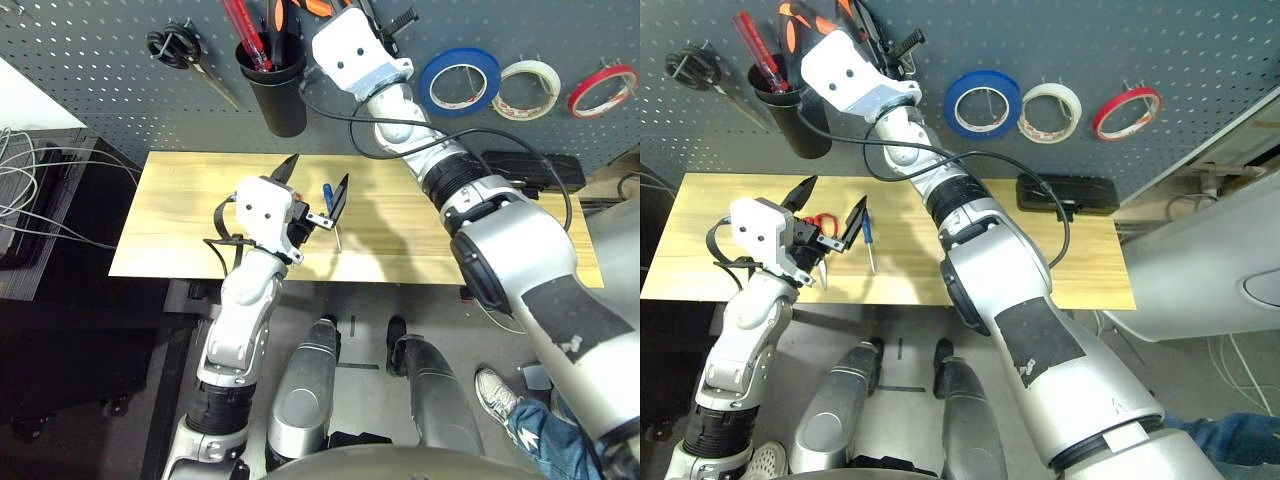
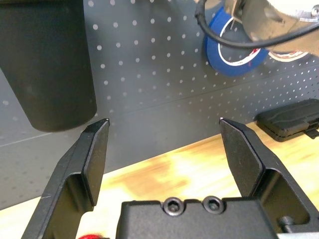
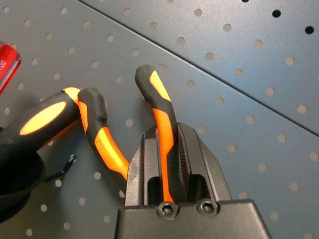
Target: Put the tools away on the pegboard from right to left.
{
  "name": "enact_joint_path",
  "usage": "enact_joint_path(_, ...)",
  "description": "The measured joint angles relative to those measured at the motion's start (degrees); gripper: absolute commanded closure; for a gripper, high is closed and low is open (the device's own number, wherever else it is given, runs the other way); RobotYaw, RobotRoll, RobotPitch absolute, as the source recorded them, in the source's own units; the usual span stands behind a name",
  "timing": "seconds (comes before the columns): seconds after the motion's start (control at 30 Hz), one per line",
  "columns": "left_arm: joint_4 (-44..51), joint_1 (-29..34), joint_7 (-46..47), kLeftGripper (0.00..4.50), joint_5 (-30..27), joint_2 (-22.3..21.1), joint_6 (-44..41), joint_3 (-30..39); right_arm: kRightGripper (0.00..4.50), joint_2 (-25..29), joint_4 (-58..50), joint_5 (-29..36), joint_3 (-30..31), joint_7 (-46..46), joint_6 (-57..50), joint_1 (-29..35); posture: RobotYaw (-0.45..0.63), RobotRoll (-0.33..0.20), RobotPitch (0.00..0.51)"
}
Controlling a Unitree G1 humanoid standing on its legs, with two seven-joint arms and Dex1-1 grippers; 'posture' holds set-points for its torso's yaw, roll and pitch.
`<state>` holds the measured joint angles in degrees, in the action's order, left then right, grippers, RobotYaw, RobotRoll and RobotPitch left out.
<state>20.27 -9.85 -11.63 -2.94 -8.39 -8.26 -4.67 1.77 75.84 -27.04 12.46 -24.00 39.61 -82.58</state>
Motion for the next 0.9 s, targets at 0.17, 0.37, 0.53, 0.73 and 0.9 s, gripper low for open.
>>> enact_joint_path(0.17, -0.2, -0.4, -0.2, 0.0, 0.0, -0.2, 0.0, 0.2, 4.22, 0.0, 0.0, 0.2, -0.2, 0.0, -0.1, 0.5, 0.29, 0.0, 0.335)
enact_joint_path(0.37, -0.3, -2.9, -1.1, 0.0, -2.3, 0.6, 0.3, 1.1, 4.22, 0.1, 0.0, 2.4, -2.1, 0.4, -0.5, 1.5, 0.28, 0.0, 0.334)
enact_joint_path(0.53, -0.3, -3.7, -1.8, 0.0, -4.9, 1.4, 0.9, 1.8, 4.22, 0.6, -0.8, 3.8, -3.2, 0.4, -0.6, 2.0, 0.28, 0.0, 0.33)
enact_joint_path(0.73, -0.7, -4.1, -2.2, 0.0, -5.0, 0.7, 1.8, 1.8, 4.22, 0.6, -1.5, 4.9, -4.2, 0.4, -0.6, 2.7, 0.27, 0.0, 0.326)
enact_joint_path(0.9, -1.7, -4.1, -2.2, 0.0, -4.9, 0.5, 2.3, 1.7, 4.22, 0.5, -1.8, 6.8, -5.6, 1.7, -0.5, 3.1, 0.27, 0.0, 0.323)
